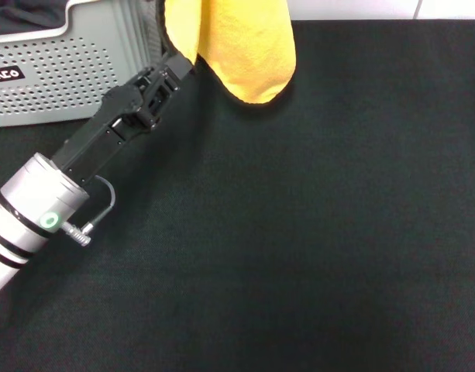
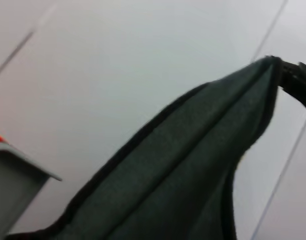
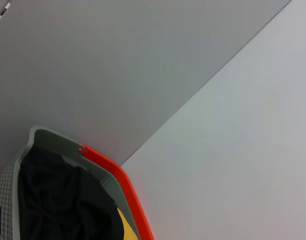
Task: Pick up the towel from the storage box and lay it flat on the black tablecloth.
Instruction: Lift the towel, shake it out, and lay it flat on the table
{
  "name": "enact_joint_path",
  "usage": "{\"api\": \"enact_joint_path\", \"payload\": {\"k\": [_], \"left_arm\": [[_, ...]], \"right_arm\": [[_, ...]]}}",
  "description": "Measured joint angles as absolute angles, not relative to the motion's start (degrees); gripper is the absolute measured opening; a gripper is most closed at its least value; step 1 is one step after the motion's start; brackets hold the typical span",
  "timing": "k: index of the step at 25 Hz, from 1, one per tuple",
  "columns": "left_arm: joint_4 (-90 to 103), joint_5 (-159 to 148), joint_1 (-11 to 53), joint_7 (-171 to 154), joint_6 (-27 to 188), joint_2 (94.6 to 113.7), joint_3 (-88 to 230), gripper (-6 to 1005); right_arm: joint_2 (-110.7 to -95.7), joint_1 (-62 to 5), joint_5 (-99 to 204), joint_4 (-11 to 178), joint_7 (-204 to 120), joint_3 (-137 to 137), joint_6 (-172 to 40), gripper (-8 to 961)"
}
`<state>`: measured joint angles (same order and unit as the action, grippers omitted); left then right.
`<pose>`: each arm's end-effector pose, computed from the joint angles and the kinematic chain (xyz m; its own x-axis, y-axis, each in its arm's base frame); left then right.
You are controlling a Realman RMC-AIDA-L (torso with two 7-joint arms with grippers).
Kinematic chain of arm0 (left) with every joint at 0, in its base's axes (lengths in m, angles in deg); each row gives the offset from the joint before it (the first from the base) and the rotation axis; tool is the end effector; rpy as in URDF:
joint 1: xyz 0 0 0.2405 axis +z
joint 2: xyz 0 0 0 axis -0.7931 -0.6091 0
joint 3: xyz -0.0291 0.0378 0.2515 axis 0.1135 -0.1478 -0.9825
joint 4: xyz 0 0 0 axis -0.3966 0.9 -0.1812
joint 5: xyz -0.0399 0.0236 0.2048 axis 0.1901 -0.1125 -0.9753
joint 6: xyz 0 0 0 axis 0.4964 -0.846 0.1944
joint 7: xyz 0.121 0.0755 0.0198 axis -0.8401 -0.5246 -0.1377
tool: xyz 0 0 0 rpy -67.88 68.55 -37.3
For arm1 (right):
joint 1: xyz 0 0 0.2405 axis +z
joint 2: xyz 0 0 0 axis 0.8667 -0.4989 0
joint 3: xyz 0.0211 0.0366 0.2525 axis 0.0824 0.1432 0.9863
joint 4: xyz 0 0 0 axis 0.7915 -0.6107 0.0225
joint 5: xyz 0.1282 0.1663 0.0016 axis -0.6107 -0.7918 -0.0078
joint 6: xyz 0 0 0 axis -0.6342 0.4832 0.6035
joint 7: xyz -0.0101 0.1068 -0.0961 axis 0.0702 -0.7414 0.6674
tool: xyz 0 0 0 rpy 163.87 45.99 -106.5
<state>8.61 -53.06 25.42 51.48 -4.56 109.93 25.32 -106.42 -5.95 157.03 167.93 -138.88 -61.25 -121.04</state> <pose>-0.2626 0.2966 -0.0279 0.1727 0.2035 0.9637 0.7436 -0.6686 0.0079 -0.0674 0.4083 0.0889 0.8102 0.5757 -0.1101 0.3568 -0.6335 -0.6866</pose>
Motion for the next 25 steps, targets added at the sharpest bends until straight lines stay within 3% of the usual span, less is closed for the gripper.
{"api": "enact_joint_path", "payload": {"k": [7,9,20,25], "left_arm": [[7.30,-50.25,25.99,51.18,-4.38,109.88,25.34,224],[7.30,-50.20,26.01,51.18,-4.38,109.89,25.34,327],[7.13,-50.13,26.09,51.25,-4.94,110.01,25.29,331],[6.93,-50.38,26.11,51.28,-4.77,110.02,25.03,394]], "right_arm": [[-106.32,-6.02,157.23,168.21,-139.47,-61.24,-121.23,35],[-106.32,-6.02,157.24,168.21,-139.48,-61.24,-121.33,36],[-106.33,-6.04,157.60,167.29,-139.49,-61.94,-121.07,38],[-106.33,-6.04,157.61,167.43,-139.48,-61.90,-120.98,39]]}}
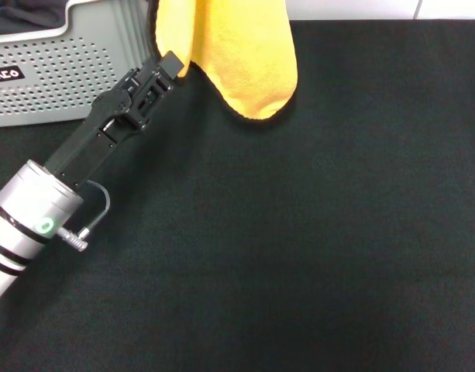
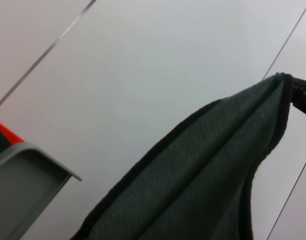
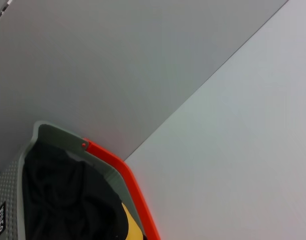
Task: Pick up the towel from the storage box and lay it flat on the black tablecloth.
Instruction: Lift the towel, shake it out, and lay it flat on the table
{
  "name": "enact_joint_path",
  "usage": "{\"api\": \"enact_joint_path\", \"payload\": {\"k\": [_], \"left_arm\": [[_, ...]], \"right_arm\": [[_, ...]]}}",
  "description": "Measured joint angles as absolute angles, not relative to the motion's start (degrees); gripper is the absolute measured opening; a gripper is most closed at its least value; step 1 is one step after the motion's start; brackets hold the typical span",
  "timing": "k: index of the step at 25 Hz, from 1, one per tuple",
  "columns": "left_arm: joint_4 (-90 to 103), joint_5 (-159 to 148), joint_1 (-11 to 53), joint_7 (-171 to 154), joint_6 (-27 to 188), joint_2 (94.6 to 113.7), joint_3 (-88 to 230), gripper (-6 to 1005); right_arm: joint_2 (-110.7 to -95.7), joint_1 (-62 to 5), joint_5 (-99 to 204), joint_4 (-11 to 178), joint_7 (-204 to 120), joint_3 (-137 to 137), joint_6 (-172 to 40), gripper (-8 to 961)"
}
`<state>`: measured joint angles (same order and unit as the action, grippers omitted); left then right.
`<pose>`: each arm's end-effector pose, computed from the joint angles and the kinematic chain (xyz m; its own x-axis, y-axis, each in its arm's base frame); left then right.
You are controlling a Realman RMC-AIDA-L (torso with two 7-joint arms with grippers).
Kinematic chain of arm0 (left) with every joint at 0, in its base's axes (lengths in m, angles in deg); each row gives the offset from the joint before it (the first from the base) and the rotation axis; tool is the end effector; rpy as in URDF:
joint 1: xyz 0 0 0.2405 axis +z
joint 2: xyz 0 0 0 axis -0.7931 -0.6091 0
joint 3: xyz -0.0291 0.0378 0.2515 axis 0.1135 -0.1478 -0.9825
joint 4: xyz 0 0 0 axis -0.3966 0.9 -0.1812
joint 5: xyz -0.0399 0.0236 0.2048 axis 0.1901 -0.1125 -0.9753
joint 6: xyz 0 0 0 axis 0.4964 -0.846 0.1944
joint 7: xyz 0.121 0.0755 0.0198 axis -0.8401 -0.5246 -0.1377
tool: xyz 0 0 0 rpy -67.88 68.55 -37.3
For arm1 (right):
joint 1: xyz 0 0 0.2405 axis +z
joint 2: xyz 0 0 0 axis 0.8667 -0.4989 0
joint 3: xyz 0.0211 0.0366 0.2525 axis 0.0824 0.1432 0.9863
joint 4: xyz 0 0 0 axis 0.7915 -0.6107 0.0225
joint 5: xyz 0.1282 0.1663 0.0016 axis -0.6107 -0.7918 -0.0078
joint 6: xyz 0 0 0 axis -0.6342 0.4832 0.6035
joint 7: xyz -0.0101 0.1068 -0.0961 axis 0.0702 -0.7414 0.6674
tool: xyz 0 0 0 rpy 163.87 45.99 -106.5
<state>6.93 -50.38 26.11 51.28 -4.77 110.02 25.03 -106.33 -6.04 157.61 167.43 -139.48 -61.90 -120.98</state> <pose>-0.2692 0.2920 -0.0276 0.1342 0.1957 0.9714 0.7743 -0.6325 0.0205 -0.0648 0.4096 0.0852 0.8197 0.5631 -0.1047 0.3552 -0.6433 -0.6782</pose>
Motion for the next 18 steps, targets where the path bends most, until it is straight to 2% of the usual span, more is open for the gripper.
{"api": "enact_joint_path", "payload": {"k": [6,11,14,18], "left_arm": [[6.87,-50.37,27.02,51.40,-4.72,110.02,25.11,437],[6.87,-50.25,27.46,51.48,-4.78,110.00,25.22,432],[6.87,-50.23,27.43,51.29,-4.88,109.97,25.24,325],[6.87,-50.38,26.89,51.42,-4.84,109.94,25.02,254]], "right_arm": [[-106.25,-6.14,157.60,167.69,-139.53,-61.61,-120.94,40],[-106.25,-6.29,157.60,167.79,-139.56,-61.56,-120.98,41],[-106.30,-6.29,157.53,167.97,-139.57,-61.79,-121.18,41],[-106.40,-6.29,157.35,168.02,-139.57,-62.02,-121.29,42]]}}
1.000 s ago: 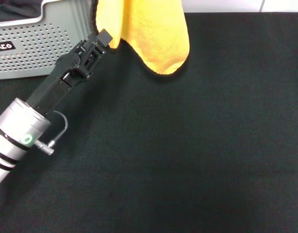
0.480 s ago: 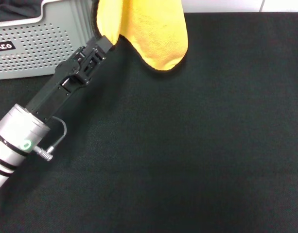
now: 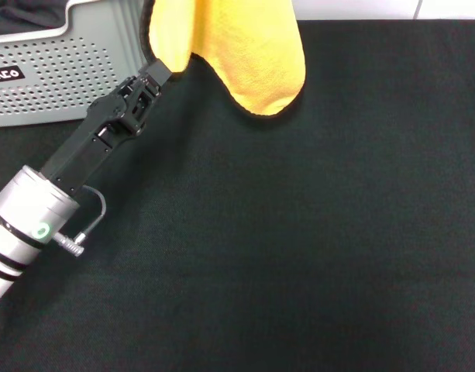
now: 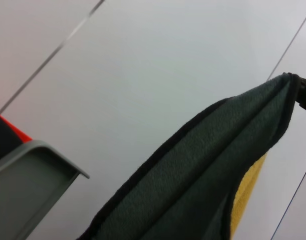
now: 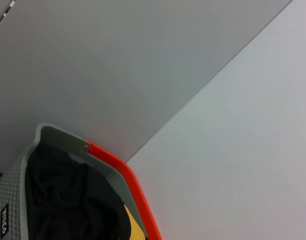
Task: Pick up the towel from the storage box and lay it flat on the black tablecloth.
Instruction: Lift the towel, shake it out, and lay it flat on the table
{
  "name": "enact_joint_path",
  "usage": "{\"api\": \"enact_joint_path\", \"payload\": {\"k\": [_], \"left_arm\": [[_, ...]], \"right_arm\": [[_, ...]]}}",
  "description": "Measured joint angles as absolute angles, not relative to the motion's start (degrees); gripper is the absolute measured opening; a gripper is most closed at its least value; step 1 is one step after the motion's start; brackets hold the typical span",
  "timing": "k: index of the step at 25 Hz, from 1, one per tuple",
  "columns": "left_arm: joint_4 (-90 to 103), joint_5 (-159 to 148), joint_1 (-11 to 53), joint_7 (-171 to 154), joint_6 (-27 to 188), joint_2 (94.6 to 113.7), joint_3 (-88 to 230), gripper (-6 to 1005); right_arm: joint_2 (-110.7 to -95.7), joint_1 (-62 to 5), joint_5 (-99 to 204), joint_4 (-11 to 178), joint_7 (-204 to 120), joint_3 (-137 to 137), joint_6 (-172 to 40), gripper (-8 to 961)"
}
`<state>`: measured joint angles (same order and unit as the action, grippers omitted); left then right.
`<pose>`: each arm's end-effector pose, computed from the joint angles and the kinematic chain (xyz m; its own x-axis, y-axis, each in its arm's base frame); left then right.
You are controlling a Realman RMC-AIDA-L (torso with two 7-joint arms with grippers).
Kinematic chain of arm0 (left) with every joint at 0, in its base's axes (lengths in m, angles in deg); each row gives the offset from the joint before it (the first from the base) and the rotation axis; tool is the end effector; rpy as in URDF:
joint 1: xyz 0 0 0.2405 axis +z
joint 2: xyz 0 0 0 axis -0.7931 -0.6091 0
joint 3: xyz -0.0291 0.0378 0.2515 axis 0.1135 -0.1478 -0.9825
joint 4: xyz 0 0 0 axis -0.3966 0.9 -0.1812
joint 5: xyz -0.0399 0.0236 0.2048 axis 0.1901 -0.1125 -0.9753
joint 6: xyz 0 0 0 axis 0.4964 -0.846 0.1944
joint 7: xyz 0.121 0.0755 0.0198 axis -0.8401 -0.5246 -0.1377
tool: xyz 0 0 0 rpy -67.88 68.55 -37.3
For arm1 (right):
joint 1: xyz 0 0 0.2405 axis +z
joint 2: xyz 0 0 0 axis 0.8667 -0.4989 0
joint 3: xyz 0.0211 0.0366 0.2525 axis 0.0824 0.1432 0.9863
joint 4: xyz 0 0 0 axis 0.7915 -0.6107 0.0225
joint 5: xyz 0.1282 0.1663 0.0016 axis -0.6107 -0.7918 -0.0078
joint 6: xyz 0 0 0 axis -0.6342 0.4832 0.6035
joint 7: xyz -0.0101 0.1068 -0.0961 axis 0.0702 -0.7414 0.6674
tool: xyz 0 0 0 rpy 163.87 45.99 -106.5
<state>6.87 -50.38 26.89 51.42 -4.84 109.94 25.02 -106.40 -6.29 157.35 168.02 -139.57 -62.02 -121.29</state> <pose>-0.2734 0.2883 -0.0272 0.1300 0.1989 0.9714 0.7829 -0.6217 0.0225 -0.0653 0.4072 0.0852 0.8166 0.5670 -0.1079 0.3581 -0.6444 -0.6757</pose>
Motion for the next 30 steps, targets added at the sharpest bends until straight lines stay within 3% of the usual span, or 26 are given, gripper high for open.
{"api": "enact_joint_path", "payload": {"k": [7,12,19,24,30], "left_arm": [[6.87,-50.22,26.58,50.99,-4.69,109.94,25.19,130],[6.87,-50.15,26.86,50.68,-4.61,109.84,25.27,169],[6.93,-49.46,27.61,51.55,-4.73,109.60,25.33,55],[11.21,-51.28,29.28,53.87,-8.19,109.12,24.75,18],[22.56,-57.46,33.22,60.72,-14.56,108.14,24.64,10]], "right_arm": [[-106.42,-6.29,157.16,168.09,-139.57,-62.28,-121.34,44],[-106.42,-6.54,157.15,168.11,-139.58,-62.30,-121.37,44],[-106.42,-7.76,156.91,168.35,-139.58,-62.42,-121.43,46],[-106.51,-12.23,155.54,170.47,-141.10,-63.89,-121.81,47],[-106.56,-22.26,149.88,176.51,-142.53,-66.22,-125.64,48]]}}
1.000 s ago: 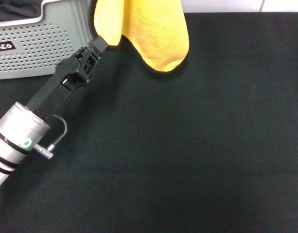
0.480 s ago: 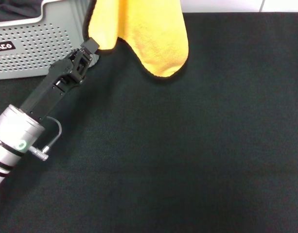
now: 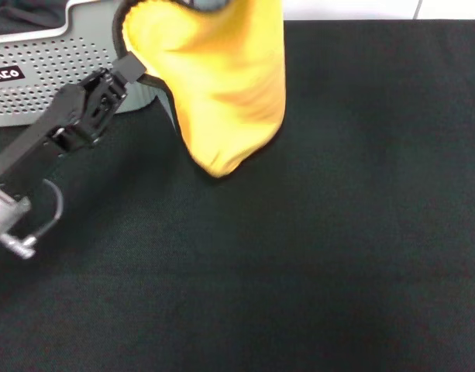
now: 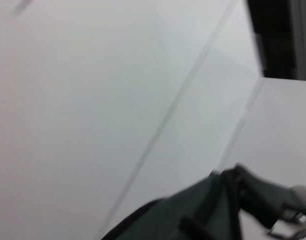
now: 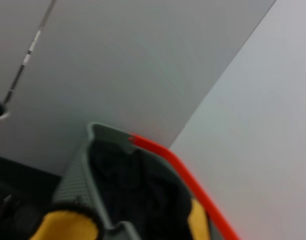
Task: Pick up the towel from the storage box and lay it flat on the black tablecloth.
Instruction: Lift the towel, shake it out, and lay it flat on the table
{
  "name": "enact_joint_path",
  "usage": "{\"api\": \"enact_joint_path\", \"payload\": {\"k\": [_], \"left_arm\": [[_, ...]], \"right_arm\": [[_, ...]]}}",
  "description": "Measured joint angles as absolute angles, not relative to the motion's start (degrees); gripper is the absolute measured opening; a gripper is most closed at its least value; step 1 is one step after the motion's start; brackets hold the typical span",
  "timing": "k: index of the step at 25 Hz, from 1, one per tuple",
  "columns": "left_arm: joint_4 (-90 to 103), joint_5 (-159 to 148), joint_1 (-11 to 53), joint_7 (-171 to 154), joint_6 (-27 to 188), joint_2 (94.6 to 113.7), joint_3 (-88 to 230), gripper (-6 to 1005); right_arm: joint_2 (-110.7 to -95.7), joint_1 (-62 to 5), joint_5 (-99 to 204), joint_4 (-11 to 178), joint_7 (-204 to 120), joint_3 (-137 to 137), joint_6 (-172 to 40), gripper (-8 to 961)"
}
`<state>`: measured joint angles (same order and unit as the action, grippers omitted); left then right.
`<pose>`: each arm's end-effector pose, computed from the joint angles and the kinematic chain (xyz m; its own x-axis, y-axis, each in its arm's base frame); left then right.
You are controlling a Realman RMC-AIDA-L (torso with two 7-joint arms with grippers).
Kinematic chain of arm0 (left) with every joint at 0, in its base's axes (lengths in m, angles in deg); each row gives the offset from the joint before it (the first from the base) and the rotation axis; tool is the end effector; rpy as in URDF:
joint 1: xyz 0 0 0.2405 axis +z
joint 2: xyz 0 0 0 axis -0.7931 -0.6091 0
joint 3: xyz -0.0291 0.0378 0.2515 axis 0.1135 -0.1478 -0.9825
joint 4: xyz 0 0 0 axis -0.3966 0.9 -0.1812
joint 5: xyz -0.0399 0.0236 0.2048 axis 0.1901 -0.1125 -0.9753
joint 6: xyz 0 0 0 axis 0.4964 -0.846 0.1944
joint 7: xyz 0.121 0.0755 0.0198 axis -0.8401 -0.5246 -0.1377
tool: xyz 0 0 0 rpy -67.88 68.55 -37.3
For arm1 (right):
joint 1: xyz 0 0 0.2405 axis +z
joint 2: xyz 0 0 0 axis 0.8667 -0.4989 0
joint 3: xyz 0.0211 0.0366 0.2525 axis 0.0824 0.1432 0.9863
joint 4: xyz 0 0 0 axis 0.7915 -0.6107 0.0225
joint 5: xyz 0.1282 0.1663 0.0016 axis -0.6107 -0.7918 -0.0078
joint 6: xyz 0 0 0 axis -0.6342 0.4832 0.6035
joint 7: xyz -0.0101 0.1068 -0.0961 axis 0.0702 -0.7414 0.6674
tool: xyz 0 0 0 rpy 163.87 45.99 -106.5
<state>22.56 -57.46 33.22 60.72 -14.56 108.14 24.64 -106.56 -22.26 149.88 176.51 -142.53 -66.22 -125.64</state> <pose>-0.2682 0.2703 0.0180 0.1890 0.1742 0.9664 0.6154 -0.7879 0.0217 0.0010 0.3692 0.0778 0.8706 0.4456 -0.2084 0.2491 -0.7646 -0.5944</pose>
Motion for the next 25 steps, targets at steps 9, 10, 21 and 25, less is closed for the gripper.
{"api": "enact_joint_path", "payload": {"k": [9,10,21,25], "left_arm": [[33.03,-59.70,38.14,68.04,-26.69,103.42,24.91,12],[34.30,-59.65,38.74,68.72,-27.53,103.08,24.87,12],[45.46,-59.91,43.46,73.30,-28.63,102.16,22.05,10],[48.51,-59.11,44.20,73.91,-28.65,101.24,18.84,10]], "right_arm": [[-106.63,-41.62,141.76,187.92,-143.68,-67.19,-132.34,50],[-106.63,-41.62,141.76,187.92,-143.68,-67.19,-132.34,50],[-106.68,-45.70,137.90,189.25,-149.93,-57.85,-152.49,52],[-106.68,-45.76,135.22,191.25,-151.75,-52.44,-159.48,53]]}}
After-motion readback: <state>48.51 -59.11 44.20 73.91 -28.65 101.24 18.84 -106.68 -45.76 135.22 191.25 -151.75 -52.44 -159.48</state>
